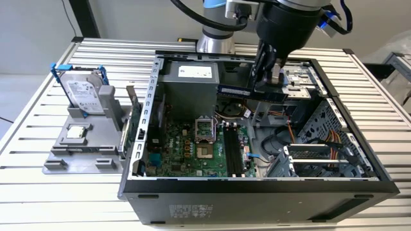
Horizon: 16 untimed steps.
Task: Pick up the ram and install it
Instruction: 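Insert the ram into the slot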
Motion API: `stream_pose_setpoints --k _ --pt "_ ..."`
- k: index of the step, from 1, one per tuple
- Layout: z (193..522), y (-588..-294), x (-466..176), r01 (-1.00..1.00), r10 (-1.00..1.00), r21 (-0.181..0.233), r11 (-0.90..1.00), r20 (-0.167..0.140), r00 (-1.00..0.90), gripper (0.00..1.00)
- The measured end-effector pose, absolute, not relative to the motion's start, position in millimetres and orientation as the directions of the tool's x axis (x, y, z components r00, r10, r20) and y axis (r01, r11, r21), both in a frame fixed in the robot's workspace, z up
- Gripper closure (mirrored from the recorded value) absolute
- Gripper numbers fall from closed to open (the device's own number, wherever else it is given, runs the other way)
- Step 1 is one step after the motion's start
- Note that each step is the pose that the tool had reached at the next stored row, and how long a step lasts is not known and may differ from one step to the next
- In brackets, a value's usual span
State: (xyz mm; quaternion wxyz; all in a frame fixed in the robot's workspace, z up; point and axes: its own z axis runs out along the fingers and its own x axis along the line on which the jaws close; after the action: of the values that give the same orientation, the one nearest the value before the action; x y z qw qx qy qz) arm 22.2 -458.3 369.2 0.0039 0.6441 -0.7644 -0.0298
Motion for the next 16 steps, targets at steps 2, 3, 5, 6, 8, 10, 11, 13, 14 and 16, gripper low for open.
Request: stream_pose_setpoints --k 2,3,5,6,8,10,11,13,14,16 --pt "369.2 -458.4 22.2 -0.981 -0.981 0.051 0.188 -0.032 -0.189 1.0" --pt "369.2 -458.3 22.2 -0.979 -0.98 0.051 0.197 -0.032 -0.198 1.0" --pt "369.1 -458.3 22.2 -0.975 -0.976 0.051 0.215 -0.033 -0.217 1.0" --pt "369.2 -458.4 22.3 -0.973 -0.973 0.051 0.225 -0.032 -0.227 1.0" --pt "369.2 -458.3 22.2 -0.969 -0.969 0.051 0.243 -0.032 -0.245 1.0" --pt "369.1 -458.3 22.3 -0.964 -0.964 0.051 0.262 -0.033 -0.264 1.0" --pt "369.2 -458.4 22.2 -0.961 -0.961 0.051 0.273 -0.032 -0.275 1.0" --pt "369.2 -458.4 22.2 -0.954 -0.954 0.051 0.296 -0.032 -0.297 1.0" --pt "369.2 -458.4 22.2 -0.95 -0.951 0.051 0.307 -0.032 -0.308 1.0" --pt "369.2 -458.4 22.2 -0.944 -0.944 0.051 0.327 -0.032 -0.329 1.0"
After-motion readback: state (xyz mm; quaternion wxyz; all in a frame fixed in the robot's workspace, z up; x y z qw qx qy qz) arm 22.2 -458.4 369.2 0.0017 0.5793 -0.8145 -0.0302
